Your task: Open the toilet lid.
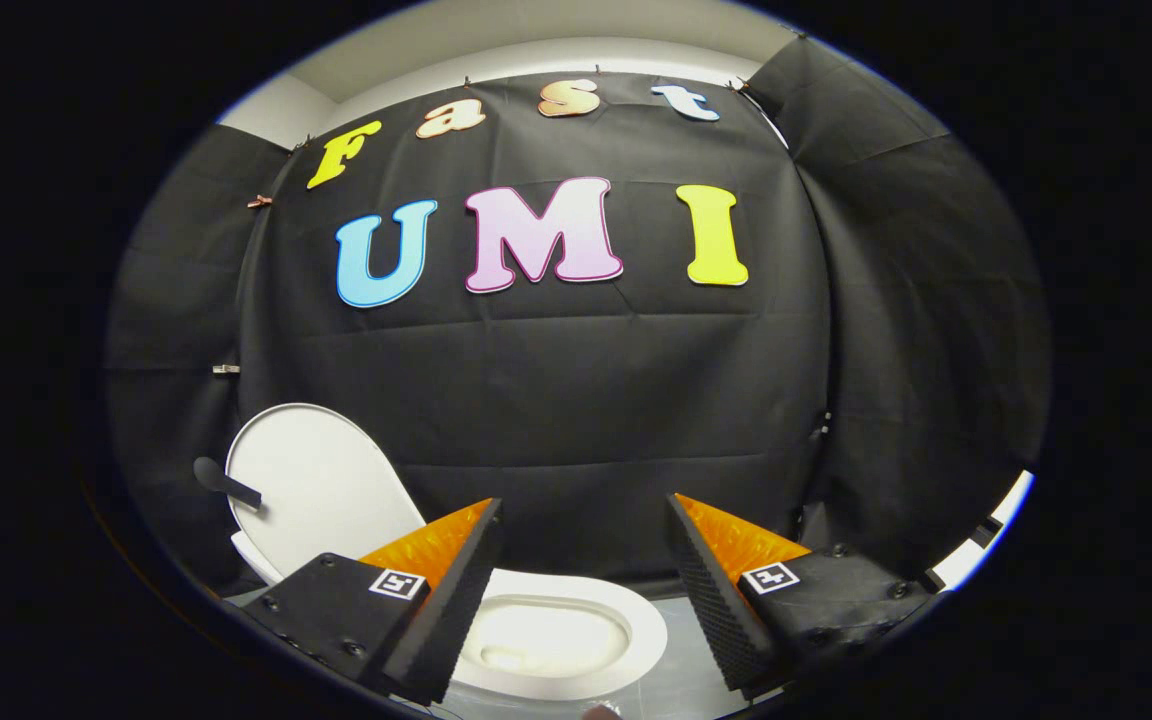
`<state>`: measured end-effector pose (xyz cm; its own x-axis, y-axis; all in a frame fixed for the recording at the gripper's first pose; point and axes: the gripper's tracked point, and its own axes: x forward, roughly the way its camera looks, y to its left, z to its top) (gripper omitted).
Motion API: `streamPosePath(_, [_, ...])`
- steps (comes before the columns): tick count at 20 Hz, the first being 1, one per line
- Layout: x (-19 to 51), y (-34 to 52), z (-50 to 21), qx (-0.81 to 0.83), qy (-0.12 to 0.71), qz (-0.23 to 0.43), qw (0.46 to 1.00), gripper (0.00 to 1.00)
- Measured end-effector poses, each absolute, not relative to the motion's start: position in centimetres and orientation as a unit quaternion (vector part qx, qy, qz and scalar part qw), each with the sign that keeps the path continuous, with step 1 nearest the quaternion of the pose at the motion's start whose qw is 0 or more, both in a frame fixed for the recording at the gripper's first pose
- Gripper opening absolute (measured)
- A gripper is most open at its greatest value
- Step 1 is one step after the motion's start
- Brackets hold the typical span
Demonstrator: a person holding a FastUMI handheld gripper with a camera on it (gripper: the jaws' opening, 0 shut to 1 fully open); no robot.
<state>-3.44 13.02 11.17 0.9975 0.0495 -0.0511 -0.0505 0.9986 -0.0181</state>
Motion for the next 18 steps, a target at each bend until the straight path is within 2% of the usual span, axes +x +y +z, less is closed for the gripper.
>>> streamPosePath(18, [-3.1, 11.0, 12.1, -0.002, 0.010, 0.012, 1.000, 0.99])
